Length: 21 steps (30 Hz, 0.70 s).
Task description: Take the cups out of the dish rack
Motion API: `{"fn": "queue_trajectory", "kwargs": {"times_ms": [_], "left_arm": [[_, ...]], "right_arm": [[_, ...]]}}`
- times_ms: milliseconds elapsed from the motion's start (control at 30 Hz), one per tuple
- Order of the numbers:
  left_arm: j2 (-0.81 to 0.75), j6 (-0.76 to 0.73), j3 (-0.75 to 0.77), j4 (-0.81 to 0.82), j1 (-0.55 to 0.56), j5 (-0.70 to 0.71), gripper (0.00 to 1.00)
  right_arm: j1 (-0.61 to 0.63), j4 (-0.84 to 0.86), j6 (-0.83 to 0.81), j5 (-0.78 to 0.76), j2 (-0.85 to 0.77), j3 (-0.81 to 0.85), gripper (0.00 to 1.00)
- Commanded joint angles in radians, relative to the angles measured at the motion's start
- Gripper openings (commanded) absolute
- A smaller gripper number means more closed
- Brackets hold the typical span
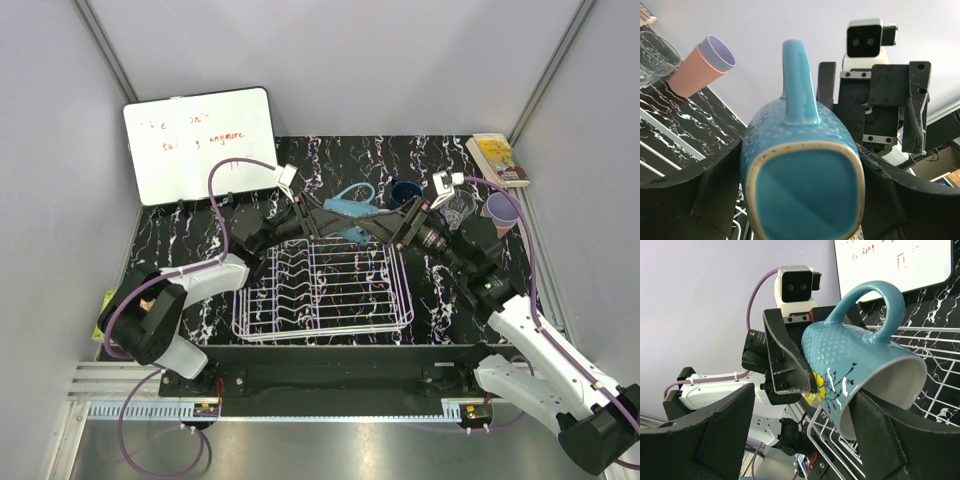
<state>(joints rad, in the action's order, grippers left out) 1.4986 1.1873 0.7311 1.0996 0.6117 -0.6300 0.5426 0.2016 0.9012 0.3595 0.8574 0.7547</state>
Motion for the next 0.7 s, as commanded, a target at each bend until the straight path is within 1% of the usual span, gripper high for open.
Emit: {"fn": "queue_trajectory", "kwargs": {"times_ms": [0,200,333,433,467,500,600,633,667], "left_arm": [[-0.009,-0.005,0.034,0.085,-0.013,-0.028,0.0],[-0.009,0.008,0.014,0.114,0.003,-0.043,0.0],[-0.012,-0.002,0.013,0.103,0.031,-0.045,0.0],[-0.009,-0.021,0.024,0.08,0.057,-0.051,0.0],[-0.008,-0.026,0.027,0.074,0.062,-0.051,0.0],[-0.003,-0.026,0.028,0.075,0.068,-0.051,0.0],[0.012,-0.018,0.028,0.091,0.075,-0.054,0.0],[0.015,-0.017,0.028,0.092,0.074,-0.054,0.0],[0.018,-0.015,0.027,0.097,0.076,-0.056,0.0]], "right_arm": [[0.007,0.056,-0.024,-0.001,-0.029,0.012,0.82],[0.007,0.139,-0.001,0.041,0.064,0.035,0.77],[0.007,0.203,0.031,0.067,0.133,0.031,0.67],[0.007,0.226,0.045,0.076,0.158,0.037,0.57],[0.007,0.229,0.045,0.079,0.163,0.037,0.48],[0.007,0.234,0.045,0.079,0.166,0.038,0.42],[0.007,0.237,0.044,0.075,0.157,0.035,0.33],[0.007,0.237,0.042,0.067,0.154,0.028,0.34],[0.007,0.237,0.042,0.061,0.147,0.026,0.4]]}}
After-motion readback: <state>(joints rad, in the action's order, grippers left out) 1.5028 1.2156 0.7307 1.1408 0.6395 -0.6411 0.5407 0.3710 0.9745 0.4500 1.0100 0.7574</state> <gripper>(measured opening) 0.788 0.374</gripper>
